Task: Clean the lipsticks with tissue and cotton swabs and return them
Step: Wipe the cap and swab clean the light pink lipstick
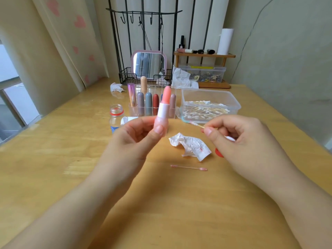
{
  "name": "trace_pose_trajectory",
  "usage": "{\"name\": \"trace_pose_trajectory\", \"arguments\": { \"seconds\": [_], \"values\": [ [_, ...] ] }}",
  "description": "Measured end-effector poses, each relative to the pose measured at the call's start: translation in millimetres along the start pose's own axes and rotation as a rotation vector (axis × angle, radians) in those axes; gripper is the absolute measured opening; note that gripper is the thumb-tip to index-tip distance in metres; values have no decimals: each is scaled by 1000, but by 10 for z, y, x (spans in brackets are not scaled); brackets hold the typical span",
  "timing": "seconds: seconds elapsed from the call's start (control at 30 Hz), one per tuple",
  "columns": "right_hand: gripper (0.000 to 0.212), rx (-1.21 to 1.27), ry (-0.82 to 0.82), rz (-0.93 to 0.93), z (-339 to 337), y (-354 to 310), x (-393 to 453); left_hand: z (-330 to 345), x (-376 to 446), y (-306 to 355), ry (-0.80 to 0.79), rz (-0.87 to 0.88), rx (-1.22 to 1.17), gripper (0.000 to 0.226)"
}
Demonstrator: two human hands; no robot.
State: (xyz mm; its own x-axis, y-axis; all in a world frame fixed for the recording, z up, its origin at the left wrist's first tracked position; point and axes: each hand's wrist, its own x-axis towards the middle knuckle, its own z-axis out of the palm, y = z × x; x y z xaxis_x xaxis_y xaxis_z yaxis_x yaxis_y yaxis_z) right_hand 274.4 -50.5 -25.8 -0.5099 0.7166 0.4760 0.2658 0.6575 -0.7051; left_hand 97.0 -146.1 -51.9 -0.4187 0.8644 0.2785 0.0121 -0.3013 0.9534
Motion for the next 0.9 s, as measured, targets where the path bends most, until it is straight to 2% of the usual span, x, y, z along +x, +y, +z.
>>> {"name": "trace_pose_trajectory", "arguments": {
  "seconds": [0.1, 0.17, 0.23, 0.37, 0.6, 0.73, 0.83, 0.9],
  "values": [
    [21, -54, -19, 69, 49, 89, -2, -63, 82, -72, 98, 4, 176, 7],
    [23, -87, -29, 111, 83, 130, -8, -70, 121, -134, 128, 21, 395, 10],
    [22, -105, -31, 142, 101, 165, -1, -25, 130, -200, 116, 40, 604, 16],
    [19, -83, -53, 165, 84, 138, -11, 34, 115, -305, 84, 34, 935, 8],
    [17, 0, -102, 196, 51, 80, -20, -27, 164, -403, 75, 22, 1058, 21],
    [16, -20, -95, 194, 36, 98, -15, -41, 129, -381, 57, -6, 1076, 38],
    [16, -77, -76, 174, 37, 138, -1, -73, 107, -318, 183, 44, 1082, 29],
    [16, -92, -67, 174, 46, 161, 5, -101, 125, -294, 253, 87, 1179, 25]
  ]
}}
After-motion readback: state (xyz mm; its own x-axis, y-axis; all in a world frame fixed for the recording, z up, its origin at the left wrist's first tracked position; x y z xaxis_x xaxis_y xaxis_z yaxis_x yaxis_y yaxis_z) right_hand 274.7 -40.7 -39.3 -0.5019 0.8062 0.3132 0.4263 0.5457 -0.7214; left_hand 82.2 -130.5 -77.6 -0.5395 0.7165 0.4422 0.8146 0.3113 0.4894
